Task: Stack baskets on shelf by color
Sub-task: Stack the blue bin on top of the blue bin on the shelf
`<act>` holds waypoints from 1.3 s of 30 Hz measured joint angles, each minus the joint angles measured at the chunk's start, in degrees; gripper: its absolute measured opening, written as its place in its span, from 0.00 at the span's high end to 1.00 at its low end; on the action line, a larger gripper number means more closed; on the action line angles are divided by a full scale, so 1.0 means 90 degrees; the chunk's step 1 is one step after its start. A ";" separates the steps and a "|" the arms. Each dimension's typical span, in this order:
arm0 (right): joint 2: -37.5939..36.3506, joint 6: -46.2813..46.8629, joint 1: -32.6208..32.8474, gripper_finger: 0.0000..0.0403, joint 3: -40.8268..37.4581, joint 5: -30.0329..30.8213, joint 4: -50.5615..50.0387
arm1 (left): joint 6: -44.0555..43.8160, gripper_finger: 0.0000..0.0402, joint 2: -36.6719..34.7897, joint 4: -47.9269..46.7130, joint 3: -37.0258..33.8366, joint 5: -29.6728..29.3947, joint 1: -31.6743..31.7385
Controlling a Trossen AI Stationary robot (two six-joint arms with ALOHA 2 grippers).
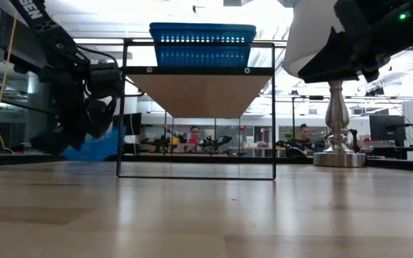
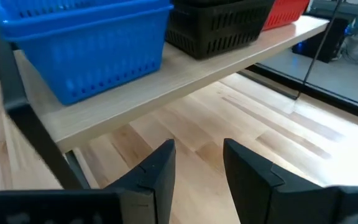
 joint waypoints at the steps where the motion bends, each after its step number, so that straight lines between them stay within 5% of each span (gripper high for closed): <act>1: 0.0000 0.0002 -0.0061 0.70 0.0000 -0.0092 0.0001 | -0.0101 0.98 -0.0043 -0.0036 0.0002 0.0092 -0.0020; 11: 0.0000 -0.0013 -0.0279 0.70 0.0000 -0.0459 0.0001 | -0.0880 0.99 -0.0765 -0.1330 0.0369 0.0332 -0.0546; 20: 0.0000 -0.0020 -0.0276 0.70 0.0000 -0.0463 -0.0002 | -0.1922 0.99 -0.1698 -0.3112 0.1554 0.0138 -0.1532; 30: 0.0000 -0.0021 -0.0274 0.70 0.0000 -0.0473 -0.0002 | -0.2130 1.00 -0.2046 -0.4144 0.3608 -0.0559 -0.3901; 39: 0.0000 -0.0023 -0.0250 0.70 0.0000 -0.0487 -0.0038 | -0.0771 1.00 -0.0856 -0.3834 0.4917 -0.1166 -0.6255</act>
